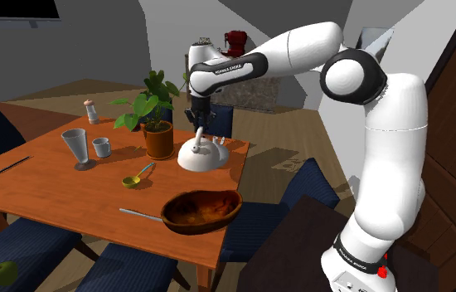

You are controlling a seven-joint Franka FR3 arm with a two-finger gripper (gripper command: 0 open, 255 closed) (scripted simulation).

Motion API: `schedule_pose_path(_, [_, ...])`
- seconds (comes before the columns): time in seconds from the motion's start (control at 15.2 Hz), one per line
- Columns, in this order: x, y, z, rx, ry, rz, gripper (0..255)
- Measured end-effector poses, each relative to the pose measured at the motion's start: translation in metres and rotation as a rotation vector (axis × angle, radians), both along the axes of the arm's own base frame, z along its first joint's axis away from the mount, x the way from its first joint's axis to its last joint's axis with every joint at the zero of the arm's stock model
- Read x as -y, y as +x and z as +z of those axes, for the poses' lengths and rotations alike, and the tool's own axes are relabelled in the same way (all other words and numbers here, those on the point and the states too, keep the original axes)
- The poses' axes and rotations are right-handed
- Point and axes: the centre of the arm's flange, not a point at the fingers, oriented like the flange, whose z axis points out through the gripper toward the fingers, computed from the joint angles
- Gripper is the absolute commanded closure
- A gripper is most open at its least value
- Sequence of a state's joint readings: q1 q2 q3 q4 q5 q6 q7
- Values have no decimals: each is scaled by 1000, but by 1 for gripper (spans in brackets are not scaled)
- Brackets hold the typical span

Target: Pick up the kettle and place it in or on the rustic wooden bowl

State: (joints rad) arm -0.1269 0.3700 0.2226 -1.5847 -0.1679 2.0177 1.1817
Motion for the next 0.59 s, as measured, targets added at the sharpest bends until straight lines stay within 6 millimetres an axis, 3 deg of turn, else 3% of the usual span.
schedule_pose_path(0.2, [-10, -9, 13, 0, 0, 0, 255])
schedule_pose_path(0.59, [-53, -66, 45, 0, 0, 0, 255])
